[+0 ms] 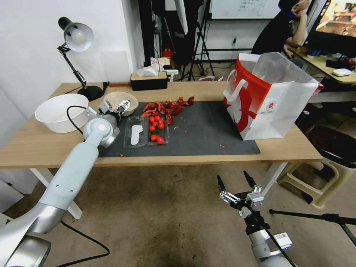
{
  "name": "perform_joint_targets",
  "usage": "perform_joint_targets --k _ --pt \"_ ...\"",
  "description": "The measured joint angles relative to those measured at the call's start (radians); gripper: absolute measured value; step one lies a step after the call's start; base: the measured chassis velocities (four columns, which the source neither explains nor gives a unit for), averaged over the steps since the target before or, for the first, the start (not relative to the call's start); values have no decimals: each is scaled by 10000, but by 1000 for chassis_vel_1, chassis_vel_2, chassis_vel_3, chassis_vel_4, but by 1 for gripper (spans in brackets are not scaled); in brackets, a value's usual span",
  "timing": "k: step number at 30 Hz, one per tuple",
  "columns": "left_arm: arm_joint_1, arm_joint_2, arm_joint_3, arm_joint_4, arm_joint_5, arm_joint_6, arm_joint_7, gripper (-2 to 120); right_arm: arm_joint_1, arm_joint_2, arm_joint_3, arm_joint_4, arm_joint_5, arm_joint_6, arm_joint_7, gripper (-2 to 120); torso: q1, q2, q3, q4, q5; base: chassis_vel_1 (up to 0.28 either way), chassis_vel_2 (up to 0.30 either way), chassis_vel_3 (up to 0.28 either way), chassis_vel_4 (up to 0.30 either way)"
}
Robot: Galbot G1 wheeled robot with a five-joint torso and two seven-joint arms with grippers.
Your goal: Pick up the trash from the table and place it into the takeout bag.
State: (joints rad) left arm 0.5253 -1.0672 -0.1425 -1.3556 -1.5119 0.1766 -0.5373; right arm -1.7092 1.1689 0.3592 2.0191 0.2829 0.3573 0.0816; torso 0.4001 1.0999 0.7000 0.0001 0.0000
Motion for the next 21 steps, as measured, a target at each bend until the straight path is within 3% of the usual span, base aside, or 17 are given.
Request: perform_joint_targets --k 14,21 --pt "243 118 -167 -262 -121 -386 99 35 -30 45 -69 54 -88 -10 0 100 -3 2 -1 -2 0 0 0 0 0" --pt "339 213 -198 -364 -83 -494 196 22 -85 58 -70 102 -131 -11 -1 100 -2 1 0 1 -3 0 0 0 0"
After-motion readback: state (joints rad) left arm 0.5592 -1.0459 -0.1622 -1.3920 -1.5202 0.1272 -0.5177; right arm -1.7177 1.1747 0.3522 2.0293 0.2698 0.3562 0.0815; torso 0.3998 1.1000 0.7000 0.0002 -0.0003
